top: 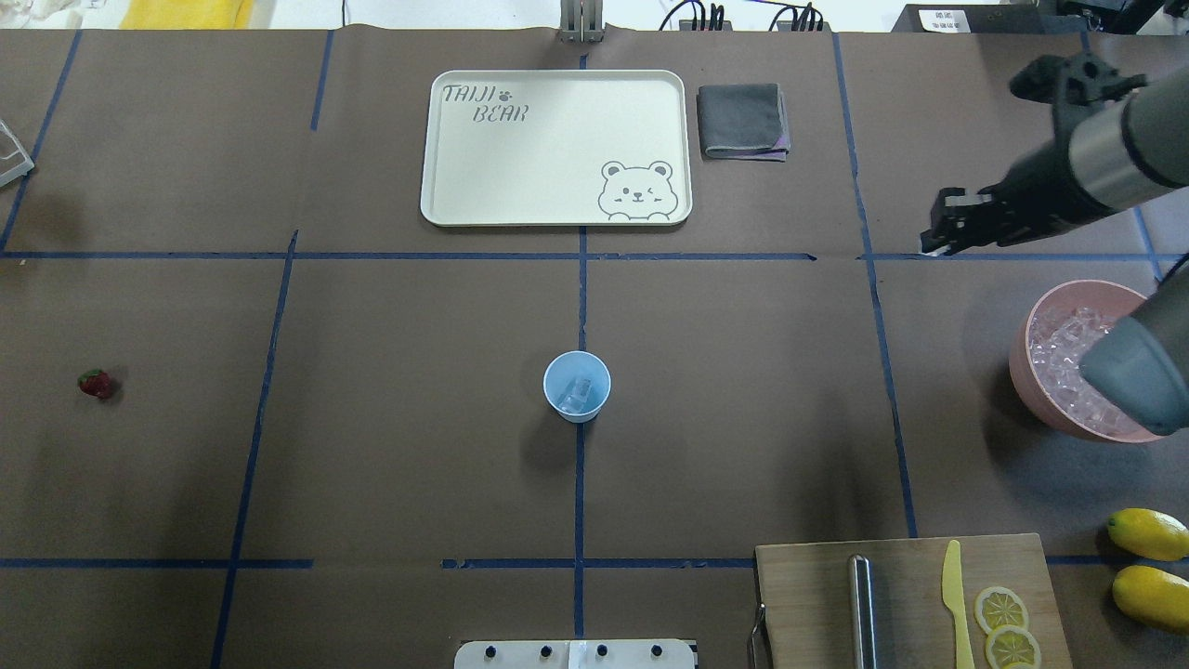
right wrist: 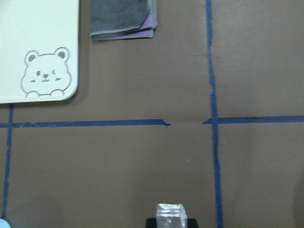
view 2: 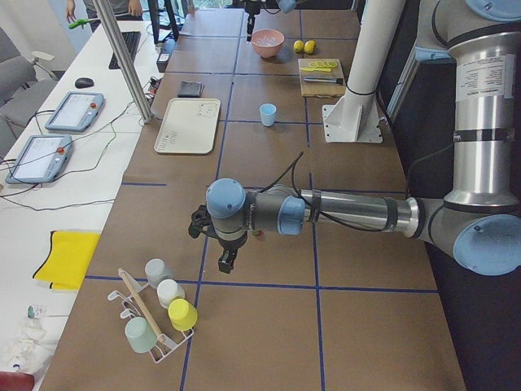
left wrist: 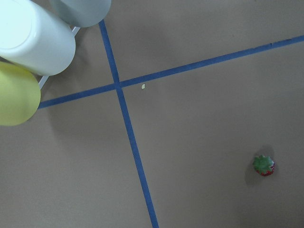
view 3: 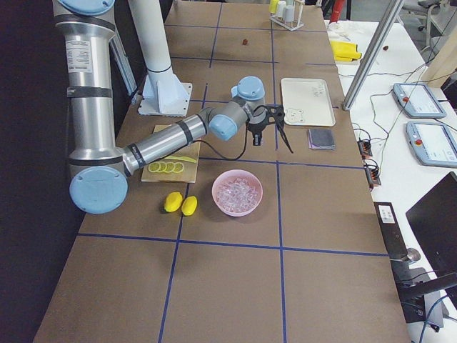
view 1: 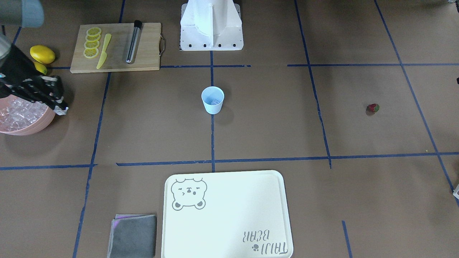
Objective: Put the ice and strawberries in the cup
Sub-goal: 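Carry the ice cube with the right gripper over the cup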
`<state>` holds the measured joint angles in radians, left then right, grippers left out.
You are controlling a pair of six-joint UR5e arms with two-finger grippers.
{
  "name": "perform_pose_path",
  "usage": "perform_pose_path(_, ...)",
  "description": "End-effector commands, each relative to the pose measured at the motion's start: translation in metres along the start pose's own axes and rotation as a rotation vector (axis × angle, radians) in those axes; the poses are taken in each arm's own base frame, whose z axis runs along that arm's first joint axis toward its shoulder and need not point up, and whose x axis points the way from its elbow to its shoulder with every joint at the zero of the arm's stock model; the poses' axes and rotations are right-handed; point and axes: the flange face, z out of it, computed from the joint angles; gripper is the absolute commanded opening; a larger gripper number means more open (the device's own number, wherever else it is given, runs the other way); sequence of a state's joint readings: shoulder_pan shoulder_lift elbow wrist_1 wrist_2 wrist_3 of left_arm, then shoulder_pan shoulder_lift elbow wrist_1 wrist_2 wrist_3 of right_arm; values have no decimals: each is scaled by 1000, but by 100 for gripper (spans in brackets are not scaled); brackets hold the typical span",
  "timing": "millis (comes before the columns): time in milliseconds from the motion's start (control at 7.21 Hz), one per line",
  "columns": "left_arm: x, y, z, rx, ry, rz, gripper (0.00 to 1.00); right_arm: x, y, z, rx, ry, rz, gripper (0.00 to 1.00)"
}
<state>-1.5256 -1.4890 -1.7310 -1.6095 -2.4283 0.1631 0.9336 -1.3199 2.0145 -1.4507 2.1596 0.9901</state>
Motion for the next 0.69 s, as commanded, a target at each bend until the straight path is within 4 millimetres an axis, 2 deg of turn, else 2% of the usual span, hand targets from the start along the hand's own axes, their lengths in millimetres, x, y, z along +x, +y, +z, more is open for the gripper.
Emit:
perform_pose_path(0, 1, -1, 0, 9, -1, 11, 100, -159, 50, 34, -14, 52, -19, 0)
perform_pose_path(277, -2, 0, 2, 5, -2, 7, 100, -255, 104, 67, 6, 34, 7, 0)
perform_pose_path(416, -2, 0, 3, 3, -2, 6, 100, -282, 126, 91, 26, 54, 0, 0)
perform_pose_path(554, -3, 1, 3, 2, 0, 3, 100, -309, 137, 110, 44, 74, -1, 0)
